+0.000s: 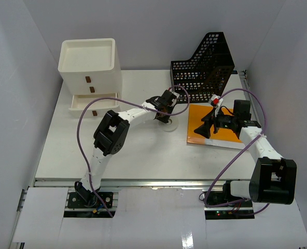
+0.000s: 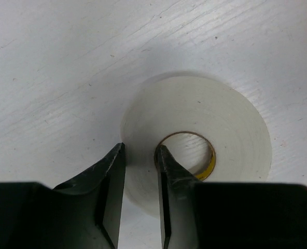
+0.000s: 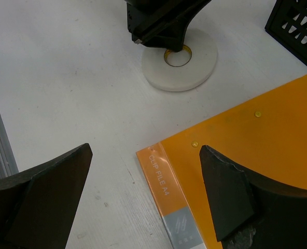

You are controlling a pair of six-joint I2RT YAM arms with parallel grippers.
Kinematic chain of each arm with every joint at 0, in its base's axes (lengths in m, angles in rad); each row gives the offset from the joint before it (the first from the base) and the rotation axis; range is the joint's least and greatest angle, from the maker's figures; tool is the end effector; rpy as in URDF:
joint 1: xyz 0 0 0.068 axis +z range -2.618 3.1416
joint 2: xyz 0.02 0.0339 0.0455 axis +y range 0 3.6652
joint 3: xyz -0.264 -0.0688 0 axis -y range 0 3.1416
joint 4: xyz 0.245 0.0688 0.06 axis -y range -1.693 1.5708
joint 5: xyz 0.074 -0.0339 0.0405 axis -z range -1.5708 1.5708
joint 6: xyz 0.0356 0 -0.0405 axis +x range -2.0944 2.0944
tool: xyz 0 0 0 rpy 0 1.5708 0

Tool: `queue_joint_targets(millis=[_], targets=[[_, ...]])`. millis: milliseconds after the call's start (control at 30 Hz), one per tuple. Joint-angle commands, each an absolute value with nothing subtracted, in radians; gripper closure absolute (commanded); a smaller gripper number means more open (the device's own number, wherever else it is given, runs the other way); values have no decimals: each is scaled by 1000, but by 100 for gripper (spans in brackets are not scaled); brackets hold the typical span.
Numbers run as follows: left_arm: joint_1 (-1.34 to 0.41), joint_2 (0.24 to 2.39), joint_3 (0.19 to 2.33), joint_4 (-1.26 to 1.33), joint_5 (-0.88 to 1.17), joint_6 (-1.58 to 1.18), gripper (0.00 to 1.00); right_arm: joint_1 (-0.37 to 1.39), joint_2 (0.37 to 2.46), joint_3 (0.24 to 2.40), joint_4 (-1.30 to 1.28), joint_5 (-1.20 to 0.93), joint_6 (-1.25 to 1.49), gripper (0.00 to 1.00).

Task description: Organize the desk

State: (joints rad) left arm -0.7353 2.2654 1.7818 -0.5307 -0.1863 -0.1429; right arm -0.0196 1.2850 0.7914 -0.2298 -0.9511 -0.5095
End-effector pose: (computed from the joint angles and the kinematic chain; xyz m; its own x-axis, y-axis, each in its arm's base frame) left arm 0.3688 -0.3247 0.1630 -0.7069 0.4506 -0.5452 0.4910 0.8674 0.0804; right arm 0.2612 0.0239 0.2409 -0.2858 -0.2777 -0.9172 -0.8454 0.5237 0.1048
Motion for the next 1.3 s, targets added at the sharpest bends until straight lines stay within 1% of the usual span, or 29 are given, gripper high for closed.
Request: queue_joint_targets(millis=[0,100,167,267,400,567,700,733,833,933,1067,1267], targets=[[-733,2261,1744,-615,-218,-163,84,-26,1283,833,-216,-963,-525,9],[-722,2192,1729,-613,-231,-173,91,-29,1281,833,-218,-967,-525,9],[-709,2135,1709,-610,-217,-188,93,-30,1280,832,-218,-969,-525,9],[-674,2049,1659,-599,-185,-207,93,-32,1278,834,-220,-973,-525,9],[-569,1891,1574,-579,-98,-246,93,-32,1275,834,-221,-974,-526,9],[-347,1696,1433,-527,44,-319,92,-32,1276,834,-221,-977,-526,9],[-168,1609,1379,-509,95,-333,92,-32,1278,833,-218,-980,-526,9],[-167,1609,1375,-509,89,-333,92,-32,1278,833,-218,-980,-526,9],[-67,1598,1360,-494,46,-325,92,-32,1278,831,-216,-980,-525,9],[-12,1594,1334,-454,28,-349,92,-34,1276,831,-216,-980,-525,9],[67,1551,1236,-323,-10,-407,92,-34,1279,830,-216,-979,-526,9],[131,1483,1123,-131,-71,-542,92,-34,1282,830,-216,-980,-526,9]])
